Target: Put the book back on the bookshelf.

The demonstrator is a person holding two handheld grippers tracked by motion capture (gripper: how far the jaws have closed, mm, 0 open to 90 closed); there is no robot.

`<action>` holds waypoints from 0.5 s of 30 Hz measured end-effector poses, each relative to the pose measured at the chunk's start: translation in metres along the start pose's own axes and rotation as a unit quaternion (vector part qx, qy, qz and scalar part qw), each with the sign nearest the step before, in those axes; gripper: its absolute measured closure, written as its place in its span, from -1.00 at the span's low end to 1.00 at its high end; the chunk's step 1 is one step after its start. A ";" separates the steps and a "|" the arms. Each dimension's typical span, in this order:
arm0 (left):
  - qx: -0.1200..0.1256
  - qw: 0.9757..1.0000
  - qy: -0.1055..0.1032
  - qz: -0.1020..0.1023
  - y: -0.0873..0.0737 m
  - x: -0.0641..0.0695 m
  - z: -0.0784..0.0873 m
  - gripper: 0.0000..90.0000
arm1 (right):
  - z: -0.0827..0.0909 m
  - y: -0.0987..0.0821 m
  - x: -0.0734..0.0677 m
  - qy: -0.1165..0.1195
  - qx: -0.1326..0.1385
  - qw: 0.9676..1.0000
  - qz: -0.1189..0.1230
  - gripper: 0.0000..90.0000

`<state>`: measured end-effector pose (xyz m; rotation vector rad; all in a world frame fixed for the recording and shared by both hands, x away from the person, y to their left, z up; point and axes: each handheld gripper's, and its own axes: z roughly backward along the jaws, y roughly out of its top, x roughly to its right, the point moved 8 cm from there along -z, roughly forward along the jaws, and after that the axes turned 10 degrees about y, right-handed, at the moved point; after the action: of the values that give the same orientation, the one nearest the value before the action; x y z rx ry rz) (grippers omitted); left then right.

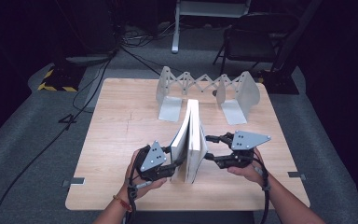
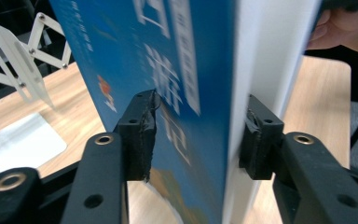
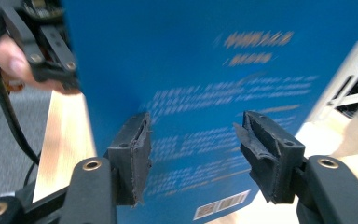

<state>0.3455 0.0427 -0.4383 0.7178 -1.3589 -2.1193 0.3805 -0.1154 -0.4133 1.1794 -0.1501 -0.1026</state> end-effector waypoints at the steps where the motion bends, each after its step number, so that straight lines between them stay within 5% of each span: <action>1: -0.005 1.000 0.001 0.000 -0.002 0.001 0.001 0.03 | -0.004 -0.002 -0.002 0.006 -0.004 1.000 -0.001 -0.04; 9: -0.054 0.998 -0.006 -0.008 -0.026 0.022 -0.008 -0.48 | -0.016 -0.006 -0.003 0.010 -0.009 1.000 -0.005 -0.06; 15: -0.054 0.998 0.014 0.026 -0.027 0.033 -0.022 -0.67 | -0.020 -0.008 -0.004 -0.001 -0.014 1.000 0.003 -0.08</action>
<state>0.3325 0.0163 -0.4766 0.6588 -1.2249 -2.1162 0.3795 -0.0992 -0.4287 1.1501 -0.1528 -0.0996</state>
